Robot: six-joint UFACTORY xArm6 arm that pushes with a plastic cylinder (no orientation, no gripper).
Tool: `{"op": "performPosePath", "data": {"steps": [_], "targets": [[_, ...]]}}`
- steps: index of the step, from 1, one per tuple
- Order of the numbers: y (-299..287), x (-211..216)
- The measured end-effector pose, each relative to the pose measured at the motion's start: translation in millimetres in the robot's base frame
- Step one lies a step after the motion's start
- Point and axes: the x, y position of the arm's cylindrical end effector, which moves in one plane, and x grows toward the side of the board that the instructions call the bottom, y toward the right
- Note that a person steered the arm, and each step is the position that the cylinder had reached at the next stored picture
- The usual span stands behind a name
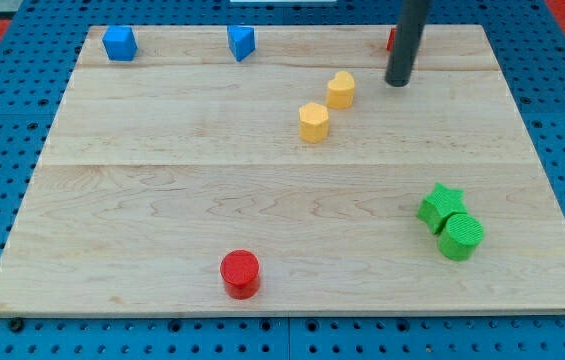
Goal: Move the red circle to the center left
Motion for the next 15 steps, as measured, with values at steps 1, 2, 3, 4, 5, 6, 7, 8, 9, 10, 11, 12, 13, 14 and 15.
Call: {"op": "performPosePath", "data": {"steps": [1, 2, 3, 4, 5, 6, 7, 8, 9, 10, 11, 12, 13, 14, 15], "targets": [[-59, 16], [-53, 39], [-29, 81], [-35, 162], [-65, 243], [-88, 286], [-184, 291], [-224, 288], [-279, 218], [-326, 170], [-306, 186], [-289, 155], [-331, 123], [-325, 111], [-315, 113]]}}
